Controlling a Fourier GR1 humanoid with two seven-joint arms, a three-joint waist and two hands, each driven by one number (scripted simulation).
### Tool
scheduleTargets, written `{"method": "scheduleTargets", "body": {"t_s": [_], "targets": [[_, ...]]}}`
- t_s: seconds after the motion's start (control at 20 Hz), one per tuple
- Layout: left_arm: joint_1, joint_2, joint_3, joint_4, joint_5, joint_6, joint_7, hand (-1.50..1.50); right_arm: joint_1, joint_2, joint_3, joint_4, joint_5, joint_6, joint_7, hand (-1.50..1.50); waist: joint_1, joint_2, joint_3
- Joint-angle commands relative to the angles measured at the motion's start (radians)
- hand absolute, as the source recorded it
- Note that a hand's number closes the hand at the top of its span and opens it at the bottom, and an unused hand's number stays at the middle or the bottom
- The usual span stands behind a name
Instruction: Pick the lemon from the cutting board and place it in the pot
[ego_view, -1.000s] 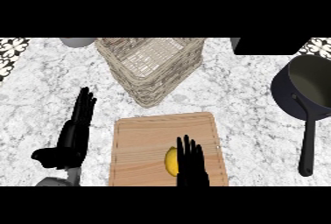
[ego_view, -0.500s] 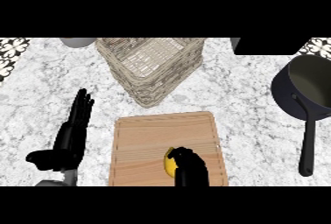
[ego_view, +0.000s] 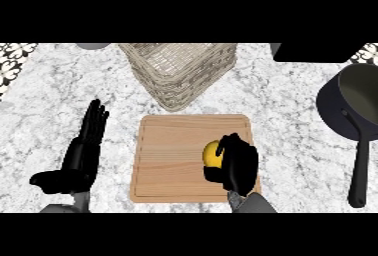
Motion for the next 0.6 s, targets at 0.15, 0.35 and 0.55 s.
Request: {"method": "scheduleTargets", "body": {"t_s": [0.15, 0.35, 0.55], "targets": [[-0.029, -0.019, -0.028, 0.007, -0.015, -0.004, 0.000, 0.00, -0.396, -0.034, -0.367, 0.258, -0.113, 0.210, 0.135, 1.50, 0.045, 0.014, 0.000], [-0.056, -0.046, -0.045, 0.020, -0.037, 0.017, 0.002, 0.00, -0.620, -0.057, -0.423, 0.456, -0.016, 0.144, 0.159, 1.50, 0.046, 0.007, 0.000], [-0.046, -0.013, -0.017, 0.024, -0.023, -0.011, 0.006, 0.00, -0.758, -0.056, -0.427, 0.593, 0.104, 0.081, 0.207, 1.50, 0.038, 0.001, 0.000]]}}
